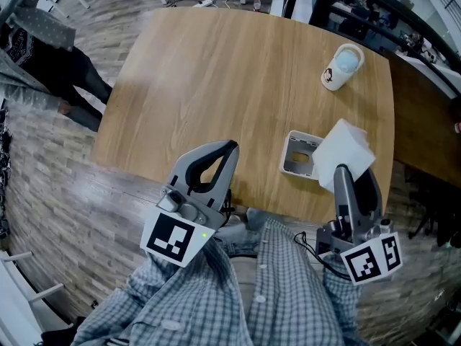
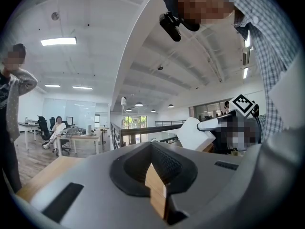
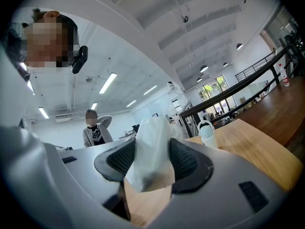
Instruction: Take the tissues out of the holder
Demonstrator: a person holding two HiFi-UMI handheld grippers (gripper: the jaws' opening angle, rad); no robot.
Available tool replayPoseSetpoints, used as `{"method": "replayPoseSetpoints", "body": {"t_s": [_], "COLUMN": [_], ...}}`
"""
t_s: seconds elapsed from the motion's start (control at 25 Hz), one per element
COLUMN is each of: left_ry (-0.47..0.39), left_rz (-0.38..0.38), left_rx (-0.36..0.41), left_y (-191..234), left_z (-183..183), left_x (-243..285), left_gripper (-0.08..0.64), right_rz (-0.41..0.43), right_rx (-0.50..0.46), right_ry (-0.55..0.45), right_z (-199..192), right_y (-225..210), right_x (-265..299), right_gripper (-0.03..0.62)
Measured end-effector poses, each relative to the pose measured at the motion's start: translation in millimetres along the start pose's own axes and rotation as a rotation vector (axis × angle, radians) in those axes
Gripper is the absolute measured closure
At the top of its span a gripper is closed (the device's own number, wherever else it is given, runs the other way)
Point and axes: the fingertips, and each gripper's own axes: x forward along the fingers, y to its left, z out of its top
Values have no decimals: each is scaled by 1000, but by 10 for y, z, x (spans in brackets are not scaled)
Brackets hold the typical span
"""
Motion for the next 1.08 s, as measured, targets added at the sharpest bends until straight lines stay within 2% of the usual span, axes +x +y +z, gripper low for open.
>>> {"method": "replayPoseSetpoints", "body": {"t_s": [1.08], "left_ry": [7], "left_rz": [-12], "left_rx": [-1], "left_y": [-74], "left_z": [-27], "left_x": [-16], "left_gripper": [560], "right_rz": [-9], "right_rx": [-19], "right_ry": [21], "right_z": [-48], "right_y": [-27], "right_x": [-22], "right_gripper": [360]}}
